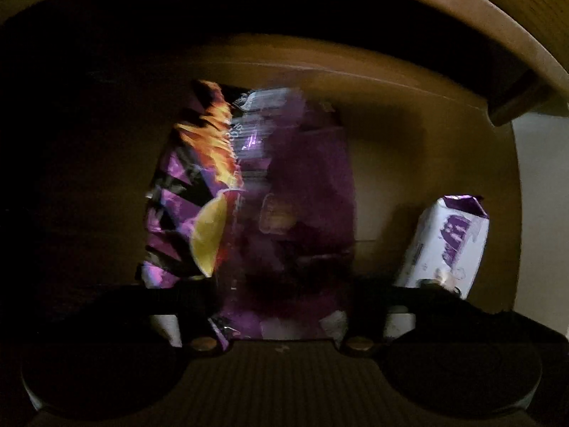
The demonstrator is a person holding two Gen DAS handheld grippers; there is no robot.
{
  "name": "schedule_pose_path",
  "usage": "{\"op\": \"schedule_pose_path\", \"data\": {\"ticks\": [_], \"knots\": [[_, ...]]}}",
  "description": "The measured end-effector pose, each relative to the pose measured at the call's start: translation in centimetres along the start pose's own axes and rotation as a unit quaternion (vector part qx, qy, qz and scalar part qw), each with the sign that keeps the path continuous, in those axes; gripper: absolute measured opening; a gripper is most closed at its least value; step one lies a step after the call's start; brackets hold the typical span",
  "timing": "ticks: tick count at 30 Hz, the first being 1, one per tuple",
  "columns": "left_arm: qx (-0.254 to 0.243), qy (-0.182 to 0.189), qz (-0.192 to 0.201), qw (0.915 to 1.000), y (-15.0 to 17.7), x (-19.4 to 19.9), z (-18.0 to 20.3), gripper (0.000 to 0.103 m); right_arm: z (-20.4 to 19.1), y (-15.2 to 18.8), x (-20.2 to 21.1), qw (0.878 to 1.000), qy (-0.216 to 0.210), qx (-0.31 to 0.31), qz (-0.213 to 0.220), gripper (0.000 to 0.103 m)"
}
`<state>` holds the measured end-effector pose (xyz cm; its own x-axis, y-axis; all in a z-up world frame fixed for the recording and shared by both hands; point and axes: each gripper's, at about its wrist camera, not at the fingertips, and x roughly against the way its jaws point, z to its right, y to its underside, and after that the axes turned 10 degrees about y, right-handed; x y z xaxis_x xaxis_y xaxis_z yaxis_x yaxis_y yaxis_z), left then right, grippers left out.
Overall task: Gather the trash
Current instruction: 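Grasp the purple Lay's chip bags with the left gripper while the right grasps the white biscuit packet, then lift the chip bags and biscuit packet with both grippers over the wastebasket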
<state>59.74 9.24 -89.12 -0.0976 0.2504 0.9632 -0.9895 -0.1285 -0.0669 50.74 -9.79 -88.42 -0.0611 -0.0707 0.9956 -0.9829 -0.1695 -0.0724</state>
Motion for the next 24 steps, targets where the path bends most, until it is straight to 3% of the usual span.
{"op": "schedule_pose_path", "data": {"ticks": [6,7,8,16,24], "knots": [[-0.010,-0.004,-0.001,0.9999,0.1,1.7,1.1,0.008,0.3,0.2,1.3,1.000,-0.020,-0.014,0.003,0.035],[-0.012,-0.008,-0.002,0.9999,0.2,2.3,1.3,0.008,0.3,0.3,1.8,1.000,-0.015,-0.013,0.008,0.023],[-0.014,-0.010,-0.001,0.9998,0.3,3.1,1.7,0.008,0.3,0.3,2.4,1.000,-0.016,-0.014,0.009,0.002],[-0.018,0.000,0.017,0.9997,1.5,12.7,4.3,0.007,0.9,1.5,10.9,0.999,-0.016,-0.012,0.031,0.001],[-0.024,0.038,0.035,0.9984,3.8,26.4,8.3,0.007,1.8,2.2,24.9,0.998,-0.016,-0.034,0.052,0.001]]}}
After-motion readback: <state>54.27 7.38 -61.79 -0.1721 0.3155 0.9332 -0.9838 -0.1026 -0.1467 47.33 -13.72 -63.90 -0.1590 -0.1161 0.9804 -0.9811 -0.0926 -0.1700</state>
